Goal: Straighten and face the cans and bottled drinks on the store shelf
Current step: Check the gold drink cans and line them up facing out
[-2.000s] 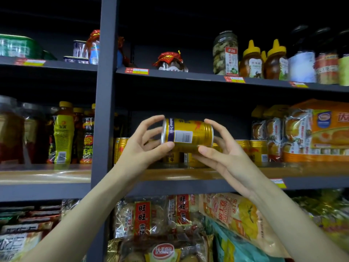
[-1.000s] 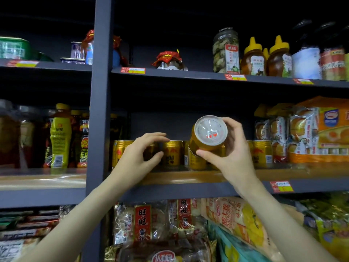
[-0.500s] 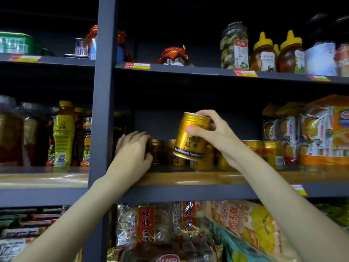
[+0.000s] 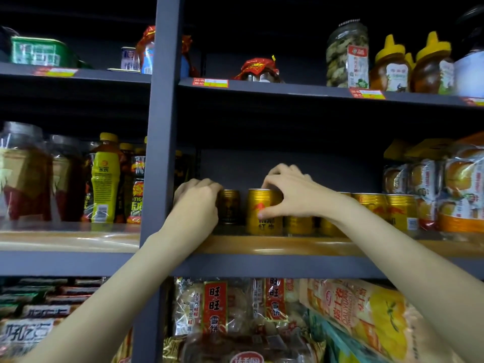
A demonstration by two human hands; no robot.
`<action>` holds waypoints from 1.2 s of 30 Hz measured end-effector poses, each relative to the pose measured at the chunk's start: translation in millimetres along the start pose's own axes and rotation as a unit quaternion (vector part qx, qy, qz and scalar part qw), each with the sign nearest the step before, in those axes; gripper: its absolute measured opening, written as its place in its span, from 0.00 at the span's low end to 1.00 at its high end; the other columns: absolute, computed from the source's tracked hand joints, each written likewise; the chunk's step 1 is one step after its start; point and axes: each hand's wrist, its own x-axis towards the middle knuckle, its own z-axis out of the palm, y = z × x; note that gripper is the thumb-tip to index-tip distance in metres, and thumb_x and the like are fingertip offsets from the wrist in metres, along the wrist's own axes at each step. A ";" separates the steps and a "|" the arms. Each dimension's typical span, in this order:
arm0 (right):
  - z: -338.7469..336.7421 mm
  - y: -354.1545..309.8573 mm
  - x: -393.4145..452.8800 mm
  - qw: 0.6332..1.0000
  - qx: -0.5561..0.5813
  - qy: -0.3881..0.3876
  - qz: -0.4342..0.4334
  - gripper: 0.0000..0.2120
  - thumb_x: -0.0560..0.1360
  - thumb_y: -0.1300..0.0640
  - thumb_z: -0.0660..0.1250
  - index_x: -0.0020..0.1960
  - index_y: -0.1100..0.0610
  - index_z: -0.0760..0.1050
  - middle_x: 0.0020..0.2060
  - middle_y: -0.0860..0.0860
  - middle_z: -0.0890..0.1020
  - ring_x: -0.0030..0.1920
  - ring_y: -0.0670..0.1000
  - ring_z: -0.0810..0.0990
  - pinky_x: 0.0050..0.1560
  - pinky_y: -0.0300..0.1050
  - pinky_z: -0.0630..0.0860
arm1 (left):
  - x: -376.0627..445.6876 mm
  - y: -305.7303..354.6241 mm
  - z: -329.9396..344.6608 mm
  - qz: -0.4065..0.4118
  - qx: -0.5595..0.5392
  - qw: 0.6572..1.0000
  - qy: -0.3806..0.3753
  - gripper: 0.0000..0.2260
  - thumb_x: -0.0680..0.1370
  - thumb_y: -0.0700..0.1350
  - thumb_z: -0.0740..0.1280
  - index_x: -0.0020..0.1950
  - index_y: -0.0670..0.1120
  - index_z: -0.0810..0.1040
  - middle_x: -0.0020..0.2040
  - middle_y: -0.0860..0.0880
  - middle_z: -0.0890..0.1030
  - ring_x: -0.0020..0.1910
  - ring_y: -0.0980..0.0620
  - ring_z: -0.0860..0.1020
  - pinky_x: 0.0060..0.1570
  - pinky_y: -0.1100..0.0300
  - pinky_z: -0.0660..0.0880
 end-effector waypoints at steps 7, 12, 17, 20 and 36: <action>7.2 -3.4 10.2 0.999 -0.034 -0.036 0.020 0.30 0.68 0.41 0.73 0.62 0.52 0.65 0.52 0.48 0.77 0.60 0.53 0.74 0.71 0.58 0.55 | 0.1 -0.2 2.9 -0.006 -0.003 1.000 0.003 0.21 0.77 0.35 0.58 0.70 0.47 0.68 0.67 0.48 0.71 0.66 0.48 0.66 0.66 0.57 0.58; 14.3 -6.8 24.7 0.993 -0.089 -0.051 0.065 0.35 0.67 0.42 0.74 0.68 0.52 0.63 0.59 0.52 0.77 0.63 0.57 0.72 0.67 0.60 0.59 | -1.5 -0.2 2.1 -0.008 -0.013 1.000 0.001 0.21 0.77 0.34 0.58 0.69 0.46 0.69 0.66 0.48 0.72 0.65 0.47 0.66 0.66 0.56 0.58; 16.8 -7.2 31.9 0.984 -0.139 -0.055 0.094 0.39 0.67 0.42 0.74 0.72 0.51 0.61 0.64 0.54 0.74 0.66 0.58 0.71 0.68 0.61 0.59 | -1.9 2.1 -1.8 -0.013 -0.013 1.000 -0.014 0.21 0.77 0.34 0.58 0.69 0.46 0.68 0.66 0.48 0.71 0.66 0.47 0.65 0.66 0.56 0.58; 9.7 1.1 28.0 0.987 -0.106 -0.076 0.092 0.39 0.67 0.41 0.73 0.73 0.49 0.61 0.66 0.53 0.72 0.67 0.58 0.69 0.66 0.59 0.61 | -2.9 3.9 -5.8 -0.015 -0.029 0.999 -0.021 0.21 0.77 0.34 0.58 0.70 0.45 0.68 0.66 0.47 0.71 0.66 0.47 0.65 0.66 0.56 0.58; -10.5 41.1 111.3 0.977 0.084 -0.180 -0.071 0.34 0.73 0.43 0.68 0.75 0.47 0.58 0.75 0.49 0.59 0.73 0.52 0.60 0.71 0.47 0.60 | 83.4 2.3 -11.7 -0.082 -0.099 0.976 -0.178 0.27 0.78 0.51 0.62 0.75 0.52 0.56 0.73 0.45 0.64 0.69 0.46 0.66 0.66 0.54 0.66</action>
